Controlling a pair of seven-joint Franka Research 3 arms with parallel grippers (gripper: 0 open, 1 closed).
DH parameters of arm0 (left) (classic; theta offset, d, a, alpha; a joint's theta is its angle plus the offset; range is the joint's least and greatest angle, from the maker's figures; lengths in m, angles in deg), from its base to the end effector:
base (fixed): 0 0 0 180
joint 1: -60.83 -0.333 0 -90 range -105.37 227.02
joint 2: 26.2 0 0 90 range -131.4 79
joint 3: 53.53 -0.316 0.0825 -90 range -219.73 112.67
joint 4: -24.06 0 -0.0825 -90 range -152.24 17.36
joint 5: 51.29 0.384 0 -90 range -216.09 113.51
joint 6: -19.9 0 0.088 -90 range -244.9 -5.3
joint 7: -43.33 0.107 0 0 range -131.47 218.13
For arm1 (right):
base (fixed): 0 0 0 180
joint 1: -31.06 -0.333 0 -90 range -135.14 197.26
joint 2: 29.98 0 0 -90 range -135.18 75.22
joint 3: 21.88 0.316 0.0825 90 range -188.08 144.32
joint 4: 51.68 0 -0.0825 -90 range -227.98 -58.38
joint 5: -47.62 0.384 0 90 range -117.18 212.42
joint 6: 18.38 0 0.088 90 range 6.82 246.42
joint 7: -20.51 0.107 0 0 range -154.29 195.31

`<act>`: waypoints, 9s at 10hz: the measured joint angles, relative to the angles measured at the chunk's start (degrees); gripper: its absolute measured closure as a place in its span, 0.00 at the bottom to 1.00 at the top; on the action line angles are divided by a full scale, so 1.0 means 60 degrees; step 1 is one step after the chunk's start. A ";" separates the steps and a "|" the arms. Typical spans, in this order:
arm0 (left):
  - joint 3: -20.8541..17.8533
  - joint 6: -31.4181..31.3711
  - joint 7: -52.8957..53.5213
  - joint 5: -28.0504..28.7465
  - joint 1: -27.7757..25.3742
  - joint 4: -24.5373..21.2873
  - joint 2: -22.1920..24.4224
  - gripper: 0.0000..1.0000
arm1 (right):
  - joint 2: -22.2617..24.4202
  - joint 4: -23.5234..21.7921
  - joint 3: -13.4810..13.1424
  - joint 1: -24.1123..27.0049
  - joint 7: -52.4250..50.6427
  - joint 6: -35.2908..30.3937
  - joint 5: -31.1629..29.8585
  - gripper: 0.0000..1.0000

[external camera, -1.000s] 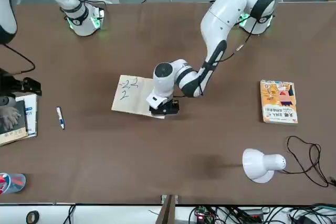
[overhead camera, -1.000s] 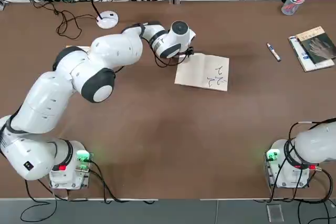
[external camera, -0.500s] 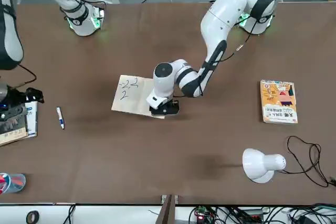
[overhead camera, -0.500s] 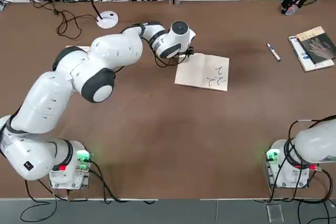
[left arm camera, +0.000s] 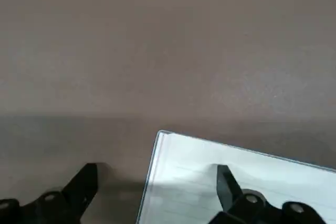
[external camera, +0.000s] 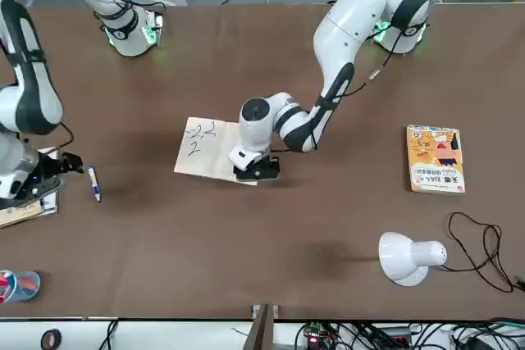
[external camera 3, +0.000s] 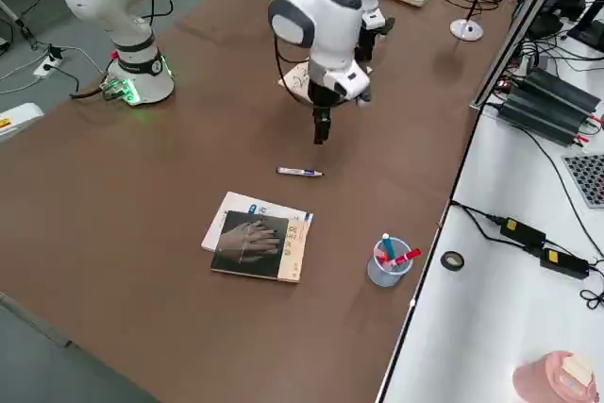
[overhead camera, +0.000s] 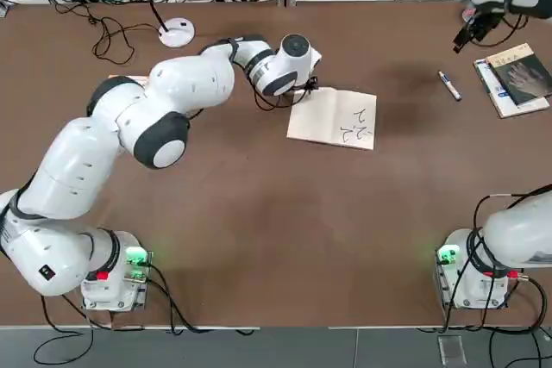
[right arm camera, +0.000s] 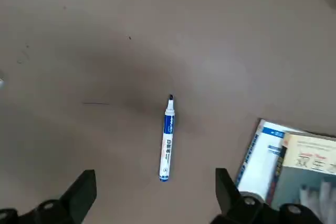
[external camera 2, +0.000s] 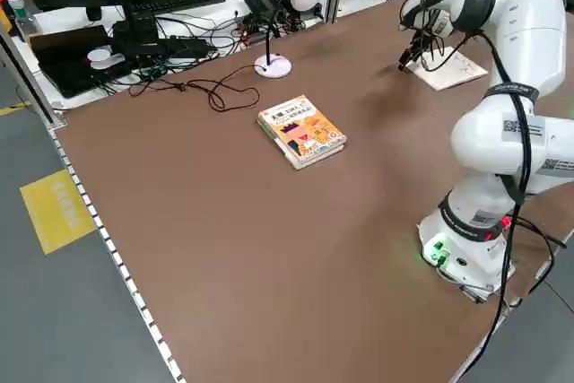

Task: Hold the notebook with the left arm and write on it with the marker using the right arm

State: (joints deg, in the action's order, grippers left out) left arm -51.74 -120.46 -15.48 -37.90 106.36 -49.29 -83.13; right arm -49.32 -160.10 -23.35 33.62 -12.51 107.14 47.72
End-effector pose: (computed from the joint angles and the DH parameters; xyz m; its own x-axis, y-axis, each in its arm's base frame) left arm 0.5210 -0.5555 0.1613 0.9752 0.0556 0.2142 0.0432 -0.9971 0.0619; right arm 0.6189 -0.0427 0.3236 0.8739 0.4848 -0.0366 0.4846 -0.8746 -0.0153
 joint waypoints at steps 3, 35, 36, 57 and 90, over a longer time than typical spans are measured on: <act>-0.0001 0.0000 0.0000 0.0000 0.0000 0.0000 0.0000 0.00 | -0.0203 -0.0631 0.0015 0.0191 -0.0205 0.0853 0.0007 0.00; -0.0018 0.0000 0.0001 0.0000 0.0000 0.0011 -0.0001 0.00 | -0.1542 -0.2603 0.0926 0.1612 -0.2063 0.4984 0.0162 0.12; -0.0018 0.0000 0.0001 0.0000 0.0000 0.0011 -0.0001 0.00 | -0.1558 -0.2616 0.0926 0.1614 -0.2064 0.5049 0.0161 0.13; -0.0024 0.0000 0.0015 0.0000 0.0001 0.0015 -0.0002 0.00 | -0.1406 -0.2314 0.0899 0.1530 -0.0347 0.3911 0.2612 0.83; -0.0032 0.0000 0.0023 0.0001 0.0001 0.0023 -0.0002 0.00 | -0.0569 -0.1032 0.1119 -0.1279 1.0513 -0.3268 1.0737 0.83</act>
State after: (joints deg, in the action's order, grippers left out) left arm -51.93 -120.47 -15.34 -37.89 106.37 -49.16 -83.14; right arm -52.73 -166.29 -16.64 25.95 50.57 87.53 112.14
